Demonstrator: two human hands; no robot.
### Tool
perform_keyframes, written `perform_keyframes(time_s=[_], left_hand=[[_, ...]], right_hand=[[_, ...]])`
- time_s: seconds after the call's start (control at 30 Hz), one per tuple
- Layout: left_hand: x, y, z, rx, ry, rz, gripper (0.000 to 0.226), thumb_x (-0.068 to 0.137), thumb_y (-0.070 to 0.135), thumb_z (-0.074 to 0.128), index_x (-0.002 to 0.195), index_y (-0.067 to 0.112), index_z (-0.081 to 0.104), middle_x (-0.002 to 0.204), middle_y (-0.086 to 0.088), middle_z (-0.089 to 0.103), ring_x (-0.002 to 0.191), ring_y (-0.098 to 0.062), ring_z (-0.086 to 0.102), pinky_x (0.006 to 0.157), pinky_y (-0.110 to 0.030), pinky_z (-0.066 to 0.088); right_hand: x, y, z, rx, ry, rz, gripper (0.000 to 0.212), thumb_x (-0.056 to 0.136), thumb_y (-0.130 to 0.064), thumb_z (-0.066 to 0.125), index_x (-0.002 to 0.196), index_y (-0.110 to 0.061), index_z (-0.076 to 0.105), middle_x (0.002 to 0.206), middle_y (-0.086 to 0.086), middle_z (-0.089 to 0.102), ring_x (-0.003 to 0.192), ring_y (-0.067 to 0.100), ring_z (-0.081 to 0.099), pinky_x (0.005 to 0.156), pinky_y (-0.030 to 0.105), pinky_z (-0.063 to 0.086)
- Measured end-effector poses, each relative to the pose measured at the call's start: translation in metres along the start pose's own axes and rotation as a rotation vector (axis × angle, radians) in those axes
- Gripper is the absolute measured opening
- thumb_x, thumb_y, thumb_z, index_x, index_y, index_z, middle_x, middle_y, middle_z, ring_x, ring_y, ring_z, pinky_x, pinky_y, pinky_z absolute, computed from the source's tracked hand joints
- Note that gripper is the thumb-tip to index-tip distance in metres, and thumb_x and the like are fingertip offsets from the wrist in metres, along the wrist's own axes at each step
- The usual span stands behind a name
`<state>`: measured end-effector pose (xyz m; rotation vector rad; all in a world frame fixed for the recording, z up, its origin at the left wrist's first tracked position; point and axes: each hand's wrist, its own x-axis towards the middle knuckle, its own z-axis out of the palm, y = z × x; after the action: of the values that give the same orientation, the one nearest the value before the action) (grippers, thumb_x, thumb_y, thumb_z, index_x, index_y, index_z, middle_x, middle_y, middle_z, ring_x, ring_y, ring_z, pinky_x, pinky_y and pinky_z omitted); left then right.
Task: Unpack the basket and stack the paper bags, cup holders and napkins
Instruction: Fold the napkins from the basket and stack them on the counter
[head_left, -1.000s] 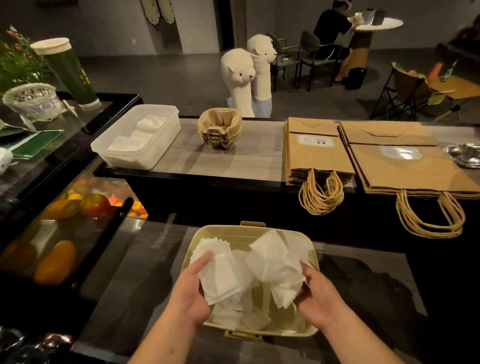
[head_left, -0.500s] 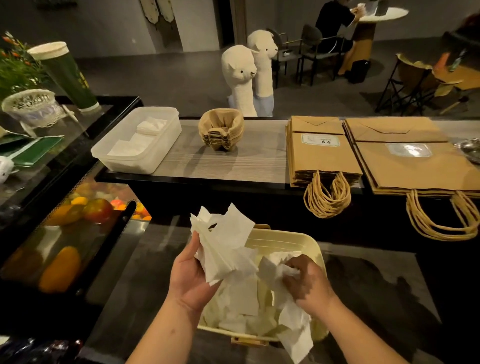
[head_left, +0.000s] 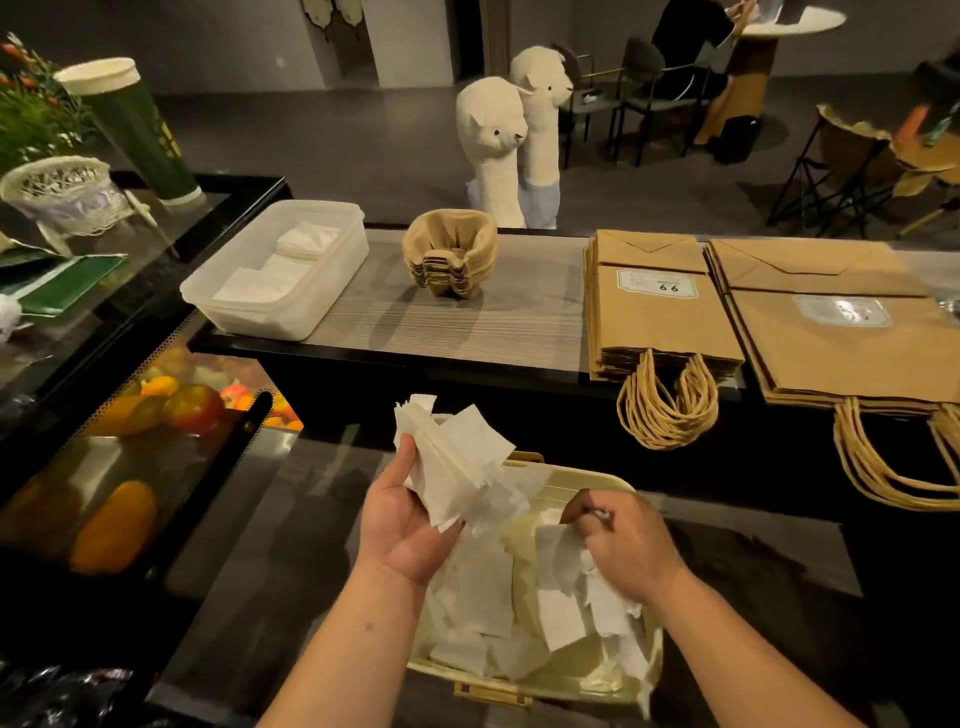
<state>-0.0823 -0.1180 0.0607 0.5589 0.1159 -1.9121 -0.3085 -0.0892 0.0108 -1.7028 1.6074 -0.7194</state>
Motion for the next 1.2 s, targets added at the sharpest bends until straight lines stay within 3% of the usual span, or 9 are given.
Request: perform_keyframes(time_s=[0.13, 0.27, 0.37, 0.47, 0.53, 0.73, 0.93, 1.0, 1.2], left_hand=[[0.003, 0.003, 0.000, 0.078, 0.025, 0.025, 0.036, 0.099, 0.039, 0.057, 0.109, 0.012, 0.079, 0.117, -0.012, 0.076, 0.102, -0.035, 0.075, 0.074, -0.058, 0.062], [0.002, 0.004, -0.001, 0.228, 0.028, 0.050, 0.046, 0.091, 0.038, 0.058, 0.128, 0.011, 0.067, 0.123, -0.018, 0.073, 0.102, -0.037, 0.075, 0.073, -0.056, 0.063], [0.000, 0.003, -0.002, 0.312, 0.024, 0.030, 0.053, 0.086, 0.039, 0.064, 0.129, 0.009, 0.068, 0.125, -0.020, 0.071, 0.104, -0.038, 0.074, 0.076, -0.056, 0.063], [-0.004, 0.006, -0.006, 0.319, -0.003, -0.001, 0.064, 0.061, 0.031, 0.094, 0.117, 0.006, 0.077, 0.127, -0.021, 0.070, 0.107, -0.041, 0.072, 0.075, -0.058, 0.062], [-0.007, 0.012, -0.009, 0.258, -0.013, -0.001, 0.056, 0.065, 0.034, 0.092, 0.113, 0.007, 0.079, 0.127, -0.020, 0.070, 0.106, -0.042, 0.072, 0.076, -0.060, 0.061], [-0.011, 0.025, -0.023, 0.127, -0.024, 0.029, 0.045, 0.073, 0.035, 0.076, 0.112, 0.012, 0.080, 0.126, -0.012, 0.072, 0.112, -0.036, 0.072, 0.090, -0.059, 0.057], [-0.018, 0.019, -0.034, 0.009, -0.208, -0.051, 0.044, 0.085, 0.024, 0.079, 0.126, 0.007, 0.073, 0.133, -0.018, 0.068, 0.122, -0.041, 0.065, 0.093, -0.059, 0.057], [-0.016, 0.017, -0.037, -0.002, -0.235, -0.112, 0.045, 0.093, 0.026, 0.074, 0.133, 0.006, 0.068, 0.141, -0.017, 0.062, 0.133, -0.039, 0.057, 0.106, -0.058, 0.049], [-0.019, -0.001, -0.029, 0.162, -0.237, -0.114, 0.066, 0.078, 0.023, 0.090, 0.138, 0.011, 0.065, 0.141, -0.019, 0.062, 0.130, -0.041, 0.059, 0.099, -0.061, 0.053]], right_hand=[[0.003, -0.021, -0.016, -0.008, -0.002, 0.001, 0.030, 0.086, -0.061, 0.057, 0.105, -0.040, 0.067, 0.099, -0.018, 0.071, 0.095, 0.004, 0.064, 0.079, 0.035, 0.053], [0.004, -0.056, -0.024, 0.000, -0.139, -0.059, 0.059, 0.080, -0.071, 0.065, 0.134, -0.056, 0.046, 0.116, -0.023, 0.067, 0.109, 0.000, 0.059, 0.091, 0.031, 0.049], [0.011, -0.076, -0.022, -0.104, -0.270, -0.059, 0.051, 0.085, -0.062, 0.067, 0.133, -0.048, 0.056, 0.127, -0.027, 0.060, 0.114, -0.002, 0.054, 0.097, 0.028, 0.046], [0.016, -0.075, -0.015, 0.077, -0.267, 0.002, 0.007, 0.092, -0.036, 0.069, 0.094, -0.035, 0.076, 0.090, -0.027, 0.069, 0.082, -0.006, 0.062, 0.074, 0.021, 0.051], [0.014, -0.068, -0.013, 0.216, -0.216, 0.082, 0.012, 0.092, -0.028, 0.070, 0.082, -0.029, 0.076, 0.074, -0.020, 0.067, 0.063, -0.004, 0.058, 0.058, 0.016, 0.045], [0.010, -0.052, -0.022, 0.417, -0.140, 0.255, 0.021, 0.095, -0.023, 0.066, 0.086, -0.037, 0.079, 0.091, -0.014, 0.074, 0.091, 0.007, 0.068, 0.072, 0.022, 0.051], [0.005, -0.048, -0.030, 0.482, -0.072, 0.272, 0.031, 0.095, -0.018, 0.067, 0.081, -0.043, 0.079, 0.091, -0.010, 0.077, 0.089, 0.012, 0.072, 0.077, 0.033, 0.059], [0.004, -0.047, -0.034, 0.606, -0.076, 0.263, 0.034, 0.097, -0.010, 0.064, 0.083, -0.036, 0.080, 0.088, -0.005, 0.077, 0.083, 0.014, 0.073, 0.072, 0.030, 0.059], [0.005, -0.044, -0.027, 1.099, -0.112, 0.448, 0.012, 0.094, -0.005, 0.062, 0.100, -0.005, 0.072, 0.068, 0.004, 0.072, 0.058, 0.012, 0.069, 0.056, 0.025, 0.055]])
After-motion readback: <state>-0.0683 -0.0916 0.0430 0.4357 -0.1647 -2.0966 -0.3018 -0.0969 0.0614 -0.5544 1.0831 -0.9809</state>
